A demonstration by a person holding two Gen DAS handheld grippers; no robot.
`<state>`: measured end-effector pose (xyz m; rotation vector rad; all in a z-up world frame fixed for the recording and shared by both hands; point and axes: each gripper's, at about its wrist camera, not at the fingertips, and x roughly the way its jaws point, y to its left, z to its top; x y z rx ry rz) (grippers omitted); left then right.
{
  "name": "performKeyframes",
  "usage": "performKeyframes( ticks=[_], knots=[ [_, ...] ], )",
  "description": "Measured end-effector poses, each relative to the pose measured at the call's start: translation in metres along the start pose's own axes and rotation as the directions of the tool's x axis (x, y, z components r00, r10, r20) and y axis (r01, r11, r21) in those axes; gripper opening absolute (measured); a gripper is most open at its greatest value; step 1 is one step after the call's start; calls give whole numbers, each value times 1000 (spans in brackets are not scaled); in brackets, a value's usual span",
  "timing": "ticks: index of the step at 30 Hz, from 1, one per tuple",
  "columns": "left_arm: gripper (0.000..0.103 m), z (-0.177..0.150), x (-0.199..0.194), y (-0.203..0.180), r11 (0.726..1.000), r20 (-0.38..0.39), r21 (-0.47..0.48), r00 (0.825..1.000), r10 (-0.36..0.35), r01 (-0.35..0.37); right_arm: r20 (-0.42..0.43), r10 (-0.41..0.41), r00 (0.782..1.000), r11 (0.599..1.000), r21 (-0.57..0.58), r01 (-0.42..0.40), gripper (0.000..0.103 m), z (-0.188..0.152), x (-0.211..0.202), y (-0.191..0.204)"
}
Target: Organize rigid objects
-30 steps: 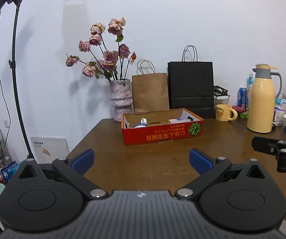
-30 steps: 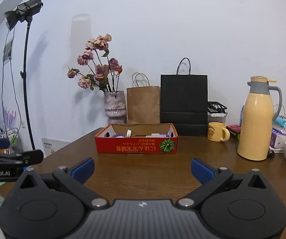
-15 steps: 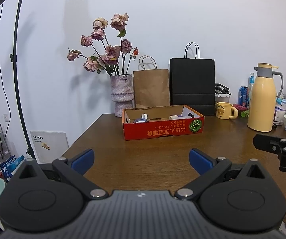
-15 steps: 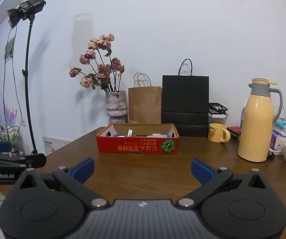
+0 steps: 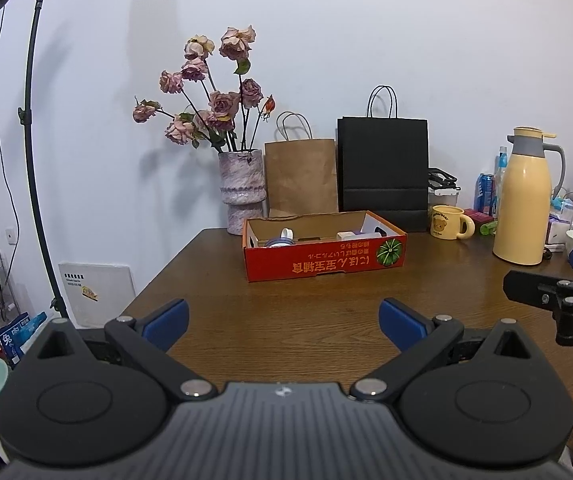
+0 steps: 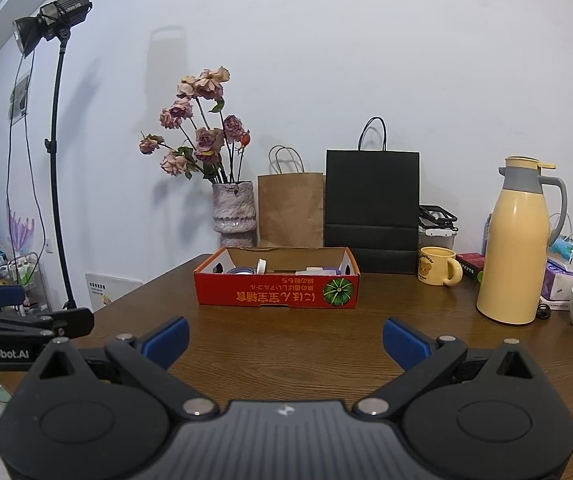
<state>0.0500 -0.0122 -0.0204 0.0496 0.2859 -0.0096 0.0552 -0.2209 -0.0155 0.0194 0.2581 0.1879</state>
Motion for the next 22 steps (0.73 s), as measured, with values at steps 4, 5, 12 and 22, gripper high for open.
performKeyframes(
  ticks=[4,5,12,22],
  knots=[
    [103,0,0,-1,1000,2,0,1000,-1,1,1,0,1000,1000,0,0,103,0,0,0],
    [103,0,0,-1,1000,3,0,1000,-2,2,0,0,1000,1000,0,0,103,0,0,0],
    [103,0,-1,-1,1000,5,0,1000,-1,1,0,-1,1000,1000,0,1,103,0,0,1],
    [103,1,-2,0,1000,3,-11,1000,-1,1,0,0,1000,1000,0,0,103,0,0,1]
  ],
)
